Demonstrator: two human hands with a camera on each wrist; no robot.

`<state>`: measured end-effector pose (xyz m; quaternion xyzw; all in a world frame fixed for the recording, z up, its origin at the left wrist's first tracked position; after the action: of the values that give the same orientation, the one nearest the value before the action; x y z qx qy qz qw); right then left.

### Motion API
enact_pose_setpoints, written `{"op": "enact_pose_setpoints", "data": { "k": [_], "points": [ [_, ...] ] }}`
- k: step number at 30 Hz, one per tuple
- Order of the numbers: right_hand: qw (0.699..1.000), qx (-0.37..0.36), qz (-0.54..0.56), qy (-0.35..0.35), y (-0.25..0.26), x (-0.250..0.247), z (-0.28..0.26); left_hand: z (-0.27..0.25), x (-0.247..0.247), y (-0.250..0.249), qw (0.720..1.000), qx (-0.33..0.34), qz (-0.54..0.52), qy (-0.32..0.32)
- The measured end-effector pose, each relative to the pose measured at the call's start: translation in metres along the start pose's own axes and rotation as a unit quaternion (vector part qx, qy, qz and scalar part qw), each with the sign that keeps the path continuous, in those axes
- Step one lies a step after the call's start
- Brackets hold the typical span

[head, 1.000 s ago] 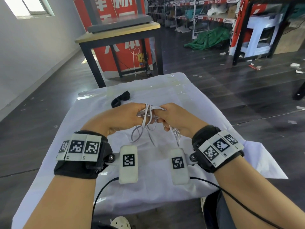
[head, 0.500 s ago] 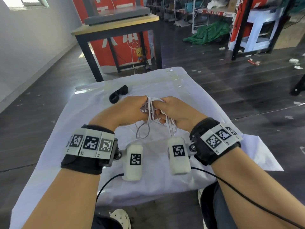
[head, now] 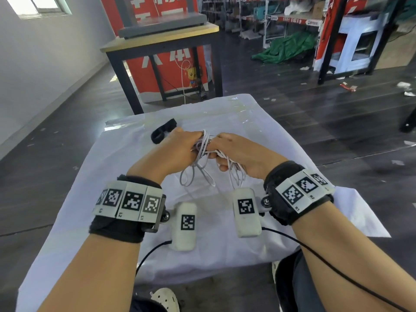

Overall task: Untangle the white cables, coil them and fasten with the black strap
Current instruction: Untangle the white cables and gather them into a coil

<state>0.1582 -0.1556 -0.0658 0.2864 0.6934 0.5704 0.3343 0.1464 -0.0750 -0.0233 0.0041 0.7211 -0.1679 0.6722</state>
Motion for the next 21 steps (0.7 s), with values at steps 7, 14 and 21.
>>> {"op": "enact_pose_setpoints", "data": {
  "k": [7, 14, 21],
  "points": [
    [0.998, 0.002, -0.065, -0.027, 0.003, -0.006, -0.003, -0.001, -0.001, -0.002, 1.000, -0.009, -0.003, 0.002],
    [0.995, -0.030, -0.049, -0.083, 0.005, -0.020, -0.002, -0.002, -0.004, -0.007, 0.998, 0.048, -0.038, -0.011],
    [0.974, -0.063, -0.160, -0.147, 0.011, -0.028, 0.004, -0.001, -0.012, -0.023, 0.985, 0.058, 0.123, -0.105]
  ]
}}
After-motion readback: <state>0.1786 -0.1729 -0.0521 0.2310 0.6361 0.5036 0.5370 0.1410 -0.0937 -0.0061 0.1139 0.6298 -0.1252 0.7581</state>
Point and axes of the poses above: each hand's wrist, its own z-axis towards the middle knuckle, its own x-axis out of the palm, y = z × x, the point moved 10 cm from there along z, towards the middle knuckle, and after that the axes turned 6 degrees about y, right-handed, at the moved point
